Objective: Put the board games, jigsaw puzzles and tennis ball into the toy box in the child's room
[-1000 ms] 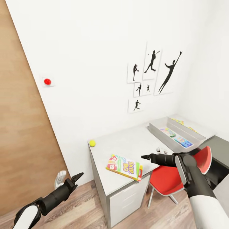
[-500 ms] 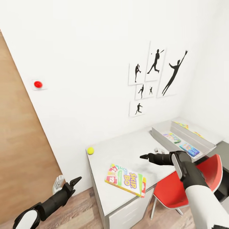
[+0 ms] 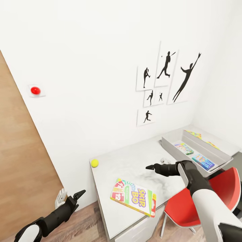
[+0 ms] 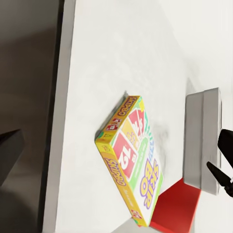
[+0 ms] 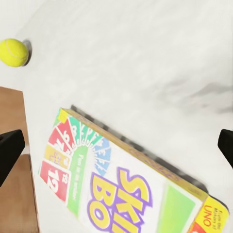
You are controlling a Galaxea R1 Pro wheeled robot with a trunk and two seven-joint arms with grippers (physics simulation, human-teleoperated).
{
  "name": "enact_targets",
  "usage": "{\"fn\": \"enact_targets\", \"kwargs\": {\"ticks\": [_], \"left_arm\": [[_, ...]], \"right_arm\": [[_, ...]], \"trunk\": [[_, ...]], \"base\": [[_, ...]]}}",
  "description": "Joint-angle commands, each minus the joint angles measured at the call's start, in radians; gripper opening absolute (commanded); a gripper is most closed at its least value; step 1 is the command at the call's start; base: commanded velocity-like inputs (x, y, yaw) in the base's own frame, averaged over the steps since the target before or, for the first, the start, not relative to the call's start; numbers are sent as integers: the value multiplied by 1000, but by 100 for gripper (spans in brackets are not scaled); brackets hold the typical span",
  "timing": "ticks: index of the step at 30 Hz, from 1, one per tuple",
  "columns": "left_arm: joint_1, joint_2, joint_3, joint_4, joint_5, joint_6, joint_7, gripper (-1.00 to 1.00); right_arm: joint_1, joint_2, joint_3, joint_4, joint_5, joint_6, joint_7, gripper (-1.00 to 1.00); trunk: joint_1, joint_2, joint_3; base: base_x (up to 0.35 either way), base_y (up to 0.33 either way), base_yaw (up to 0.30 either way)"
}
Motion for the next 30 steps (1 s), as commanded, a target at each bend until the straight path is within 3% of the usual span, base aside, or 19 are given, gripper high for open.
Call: {"fn": "enact_targets", "kwargs": {"ticks": [1, 15, 30], "left_arm": [[-1, -1, 1, 2, 6, 5, 2, 100], [0, -3, 2, 26, 8, 5, 2, 100], [0, -3, 2, 31, 7, 5, 2, 100]], "right_arm": [[-11, 0, -2, 25, -2, -1, 1, 100], [-79, 0, -2, 230, -1, -73, -17, 100], [-88, 5, -2, 303, 4, -136, -63, 100]], "trunk": [[1, -2, -2], [1, -2, -2], [1, -2, -2]], "base": [[33, 0, 0], [13, 0, 0], [2, 0, 0]]}}
